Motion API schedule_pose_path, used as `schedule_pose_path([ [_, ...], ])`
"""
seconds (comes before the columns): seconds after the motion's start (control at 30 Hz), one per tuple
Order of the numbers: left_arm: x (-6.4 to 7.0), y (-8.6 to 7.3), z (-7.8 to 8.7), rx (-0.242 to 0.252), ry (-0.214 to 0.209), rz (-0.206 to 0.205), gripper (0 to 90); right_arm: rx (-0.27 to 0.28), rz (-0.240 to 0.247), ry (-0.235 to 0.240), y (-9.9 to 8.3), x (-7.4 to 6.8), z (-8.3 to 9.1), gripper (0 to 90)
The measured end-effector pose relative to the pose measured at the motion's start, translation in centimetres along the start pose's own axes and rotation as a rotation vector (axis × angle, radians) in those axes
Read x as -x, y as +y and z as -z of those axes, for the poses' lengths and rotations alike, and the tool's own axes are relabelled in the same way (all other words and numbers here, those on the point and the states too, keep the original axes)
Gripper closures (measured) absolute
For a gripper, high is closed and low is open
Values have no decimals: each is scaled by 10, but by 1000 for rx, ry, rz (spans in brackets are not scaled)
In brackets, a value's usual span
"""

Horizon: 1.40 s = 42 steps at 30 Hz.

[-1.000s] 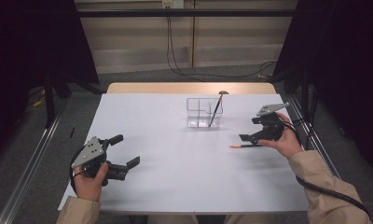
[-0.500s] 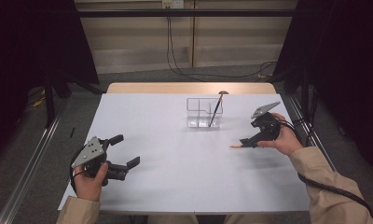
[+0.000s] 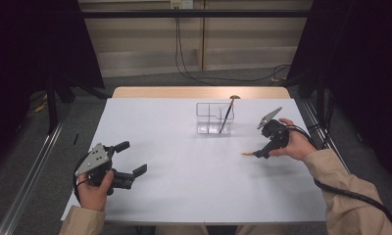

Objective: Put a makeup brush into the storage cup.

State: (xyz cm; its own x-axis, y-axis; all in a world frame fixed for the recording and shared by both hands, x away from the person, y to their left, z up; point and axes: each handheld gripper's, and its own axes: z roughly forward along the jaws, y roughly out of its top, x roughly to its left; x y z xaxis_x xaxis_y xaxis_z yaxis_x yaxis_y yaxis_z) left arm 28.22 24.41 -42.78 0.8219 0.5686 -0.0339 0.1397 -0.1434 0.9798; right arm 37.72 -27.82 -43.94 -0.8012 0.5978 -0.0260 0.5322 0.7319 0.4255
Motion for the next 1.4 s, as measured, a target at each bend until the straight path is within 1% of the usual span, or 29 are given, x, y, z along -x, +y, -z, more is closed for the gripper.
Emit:
schedule_pose_path([
  [0.13, 0, 0, 0, 1, -1, 0, 0, -53, 33, 4, 4, -3, -3, 60],
  [0.2, 0, 0, 0, 1, 1, 1, 0, -87, 66, -5, 7, -4, -5, 62],
  [0.23, 0, 0, 0, 1, 0, 1, 0, -98, 85, 1, 8, -4, -5, 71],
  [0.27, 0, 0, 0, 2, -1, 1, 0, -110, 82, 2, 8, -5, -5, 74],
  [0.3, 0, 0, 0, 1, 0, 0, 0, -116, 95, 5, 9, -5, -6, 74],
  [0.4, 0, 0, 0, 1, 0, 3, 0, -141, 101, 9, 11, -7, -7, 82],
  [0.5, 0, 0, 0, -2, -1, 1, 0, -150, 118, 15, 12, -7, -11, 91],
  [0.6, 0, 0, 0, 2, 0, -1, 0, -177, 133, 19, 12, -7, -13, 101],
  [0.63, -1, 0, 0, 1, 1, -1, 0, -178, 137, 16, 12, -7, -14, 102],
  [0.73, 0, 0, 0, 0, 0, 1, 0, -189, 137, 25, 13, -8, -15, 135],
  [0.8, 0, 0, 0, 1, -1, 1, 0, -190, 151, 33, 13, -8, -14, 161],
  [0.83, 0, 0, 0, 1, -1, 0, 0, -191, 149, 33, 13, -8, -14, 166],
  [0.97, -1, -1, 0, 0, 0, 1, 0, -194, 163, 57, 12, -6, -15, 218],
  [1.0, -1, -1, 0, -1, 1, 0, 0, -200, 158, 60, 11, -6, -14, 233],
  [1.1, -1, -1, -1, -2, 0, -2, 0, -188, 155, 69, 11, -5, -15, 271],
  [1.2, -1, -1, -1, -3, 1, -1, 0, -188, 166, 74, 11, -5, -16, 307],
  [1.27, -1, -1, -1, -3, 1, 0, 0, -192, 180, 83, 12, -5, -17, 384],
  [1.3, -1, -1, -1, -3, 0, -2, 0, -196, 188, 97, 12, -5, -17, 411],
  [1.4, -1, -1, 0, -2, 2, 0, 0, -205, 199, 107, 12, -6, -20, 444],
])
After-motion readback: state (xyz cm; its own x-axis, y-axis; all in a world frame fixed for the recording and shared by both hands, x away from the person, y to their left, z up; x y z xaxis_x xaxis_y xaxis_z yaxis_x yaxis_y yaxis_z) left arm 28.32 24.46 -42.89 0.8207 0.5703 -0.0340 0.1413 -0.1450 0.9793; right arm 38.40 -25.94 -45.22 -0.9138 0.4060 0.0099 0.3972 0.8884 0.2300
